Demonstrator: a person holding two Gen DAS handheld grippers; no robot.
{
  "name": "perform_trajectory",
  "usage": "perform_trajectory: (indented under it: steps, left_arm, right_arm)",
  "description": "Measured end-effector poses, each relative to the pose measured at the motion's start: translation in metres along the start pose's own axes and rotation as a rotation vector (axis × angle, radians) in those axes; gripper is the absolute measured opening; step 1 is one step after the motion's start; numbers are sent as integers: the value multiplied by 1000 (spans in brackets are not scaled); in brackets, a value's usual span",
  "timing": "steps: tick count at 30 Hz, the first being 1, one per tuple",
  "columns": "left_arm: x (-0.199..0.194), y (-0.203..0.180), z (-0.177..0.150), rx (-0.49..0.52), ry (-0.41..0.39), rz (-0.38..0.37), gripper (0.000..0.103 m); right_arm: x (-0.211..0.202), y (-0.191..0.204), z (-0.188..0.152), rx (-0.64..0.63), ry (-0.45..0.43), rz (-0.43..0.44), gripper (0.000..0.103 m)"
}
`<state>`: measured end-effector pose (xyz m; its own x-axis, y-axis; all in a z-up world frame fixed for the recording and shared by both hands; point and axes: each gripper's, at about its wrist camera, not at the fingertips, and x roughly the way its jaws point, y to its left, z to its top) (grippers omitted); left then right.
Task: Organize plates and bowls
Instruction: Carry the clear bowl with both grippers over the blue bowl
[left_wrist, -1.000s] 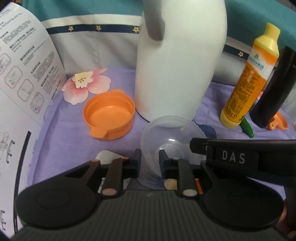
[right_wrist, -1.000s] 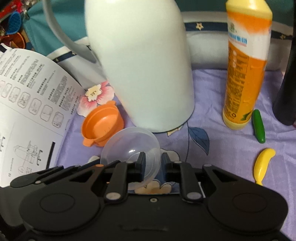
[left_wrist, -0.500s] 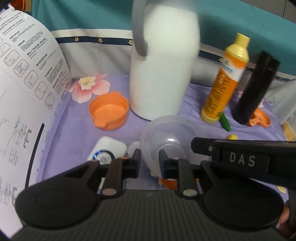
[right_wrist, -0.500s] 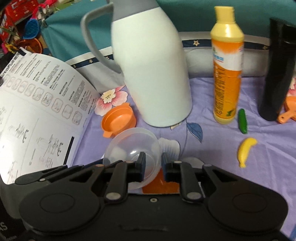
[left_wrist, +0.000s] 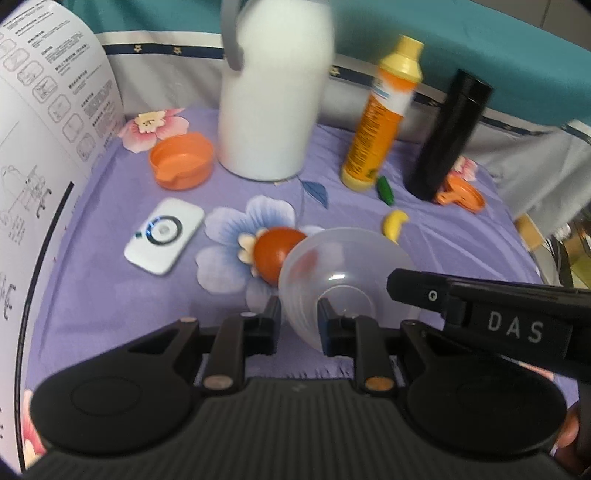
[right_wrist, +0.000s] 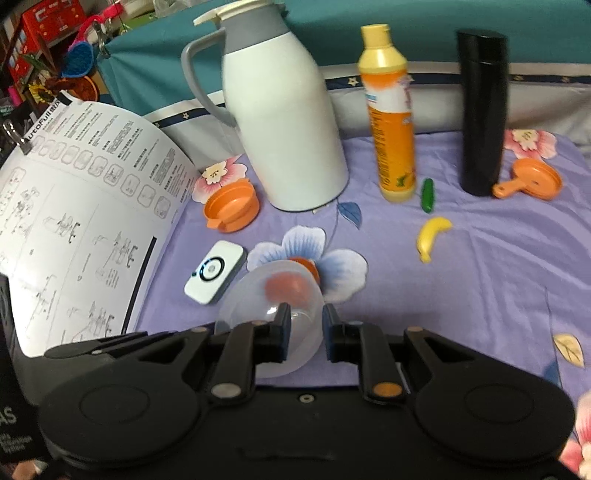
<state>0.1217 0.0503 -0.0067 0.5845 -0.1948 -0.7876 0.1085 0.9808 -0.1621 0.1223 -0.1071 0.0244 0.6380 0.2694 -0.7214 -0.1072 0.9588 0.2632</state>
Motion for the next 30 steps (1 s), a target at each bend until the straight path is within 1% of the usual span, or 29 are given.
perform_trajectory:
  steps: [11, 19, 24, 30]
  left_arm:
    - [-25, -33, -34, 32, 29, -23, 20]
    - [-34, -59, -62, 95, 65, -39, 20]
    - [-34, -73, -77, 128, 95, -47, 20]
    - [-37, -84, -85, 163, 95, -42, 20]
  right_arm:
    - [-50, -21, -41, 44, -23, -6, 18]
    - [-76, -44, -75, 72, -14, -13, 18]
    - [-84, -57, -94, 100, 5, -20, 18]
    - [-84, -69, -115, 128, 46, -26, 18]
